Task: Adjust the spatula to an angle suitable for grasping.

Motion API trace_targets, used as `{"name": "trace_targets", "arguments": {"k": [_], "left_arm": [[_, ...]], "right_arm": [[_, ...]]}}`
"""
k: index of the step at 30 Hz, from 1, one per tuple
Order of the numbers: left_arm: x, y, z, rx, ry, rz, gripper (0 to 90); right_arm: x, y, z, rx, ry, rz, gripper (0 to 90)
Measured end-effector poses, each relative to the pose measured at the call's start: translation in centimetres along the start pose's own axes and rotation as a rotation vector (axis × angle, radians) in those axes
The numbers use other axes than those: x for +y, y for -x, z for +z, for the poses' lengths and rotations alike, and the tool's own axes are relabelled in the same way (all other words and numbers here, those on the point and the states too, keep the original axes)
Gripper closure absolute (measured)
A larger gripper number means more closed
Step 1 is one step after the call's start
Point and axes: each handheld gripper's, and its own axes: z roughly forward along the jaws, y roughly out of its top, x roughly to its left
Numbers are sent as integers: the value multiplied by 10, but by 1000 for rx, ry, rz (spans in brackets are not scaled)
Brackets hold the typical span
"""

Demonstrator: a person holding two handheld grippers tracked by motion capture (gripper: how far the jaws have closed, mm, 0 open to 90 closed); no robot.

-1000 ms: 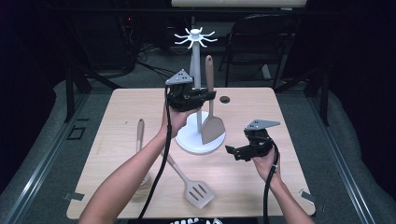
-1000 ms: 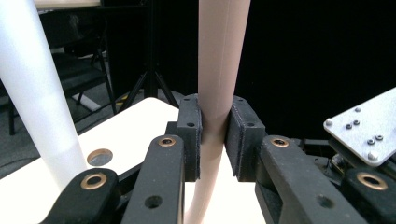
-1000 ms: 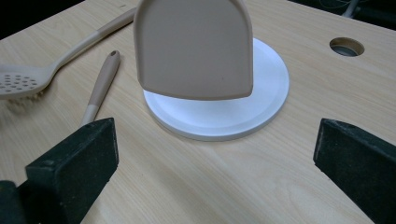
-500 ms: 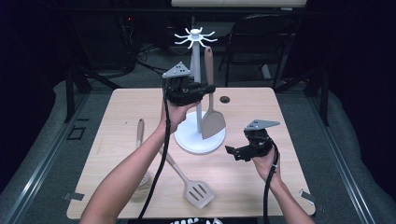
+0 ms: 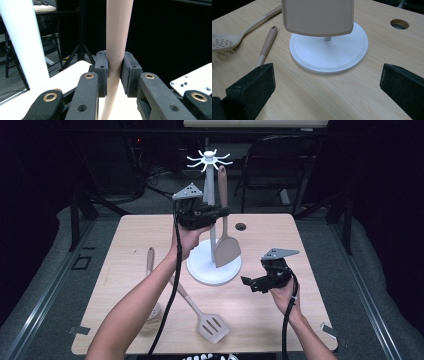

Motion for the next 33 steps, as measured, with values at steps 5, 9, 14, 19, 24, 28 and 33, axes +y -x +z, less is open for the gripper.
{"name": "trace_targets", "arguments": {"k": [5, 9, 14, 19, 24, 28, 33], "left_arm": [[-1, -3, 1, 7, -3, -8, 769], [-2, -6, 1, 14, -2, -13, 769], [-3, -10, 2, 24, -6, -16, 769], [-4, -15, 2, 42, -18, -7, 769], [-4, -16, 3, 50, -15, 9, 769], [-4, -17, 4, 72, -19, 33, 768], [-4, -17, 4, 99, -22, 53, 766]], "right_arm": [[0, 0, 0, -7, -8, -5, 0], [0, 0, 0, -5, -8, -5, 0], [0, -1, 1, 0, 0, 0, 0], [0, -1, 0, -8, -9, -11, 0], [0, -1, 1, -7, -10, -10, 0], [0, -1, 2, -6, -14, -11, 0], [0, -1, 2, -6, -12, -10, 0]]}}
